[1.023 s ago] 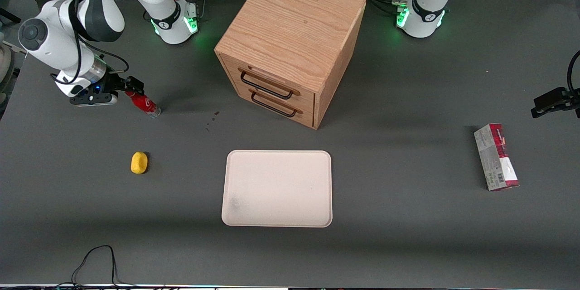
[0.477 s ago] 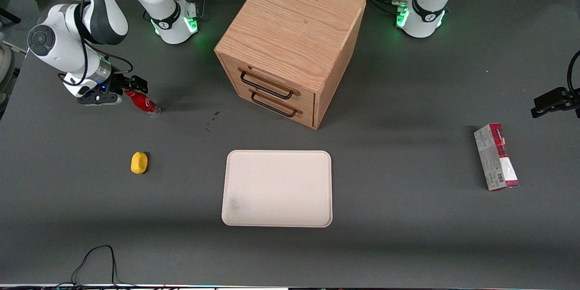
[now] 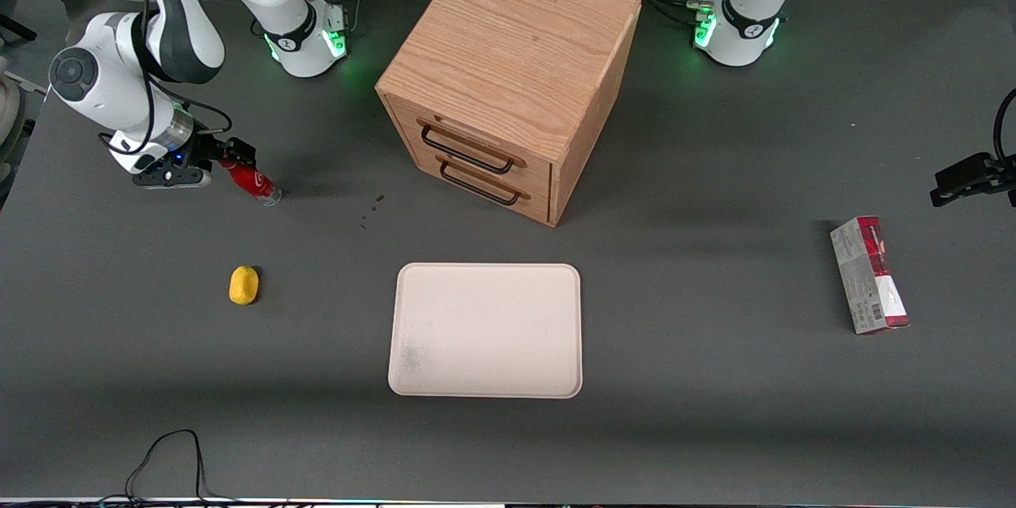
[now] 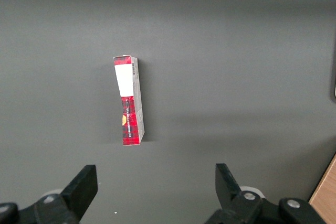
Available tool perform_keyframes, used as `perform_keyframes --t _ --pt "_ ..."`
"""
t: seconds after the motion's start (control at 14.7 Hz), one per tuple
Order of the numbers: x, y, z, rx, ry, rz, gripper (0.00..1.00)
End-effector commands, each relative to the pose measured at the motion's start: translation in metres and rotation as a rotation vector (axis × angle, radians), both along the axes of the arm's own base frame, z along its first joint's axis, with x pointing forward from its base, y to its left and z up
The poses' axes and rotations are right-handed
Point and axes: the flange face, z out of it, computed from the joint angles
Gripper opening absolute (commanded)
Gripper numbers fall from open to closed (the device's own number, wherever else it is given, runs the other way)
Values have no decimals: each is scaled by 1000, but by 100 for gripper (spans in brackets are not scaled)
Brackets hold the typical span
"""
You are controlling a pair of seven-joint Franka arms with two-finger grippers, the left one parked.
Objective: Place coke bottle on tray
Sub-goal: 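Move the open right gripper down over the red Coca-Cola bottle, then close the right gripper around the bottle's cap end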
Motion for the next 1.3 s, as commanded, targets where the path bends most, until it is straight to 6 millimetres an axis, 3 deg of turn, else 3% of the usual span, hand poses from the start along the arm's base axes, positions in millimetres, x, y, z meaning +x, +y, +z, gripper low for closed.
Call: perform_keyframes --t 0.0,0.41,0.55,0.75,0.95,1.23 --pt "-1 -4 4 -7 -12 11 100" --pt "-5 -3 6 -3 17 13 99" --pt "-6 -3 7 -2 26 17 77" --pt "-5 0 8 -2 23 28 29" --pt "-4 0 8 -2 22 31 0" --pt "-3 -1 9 -2 20 31 0"
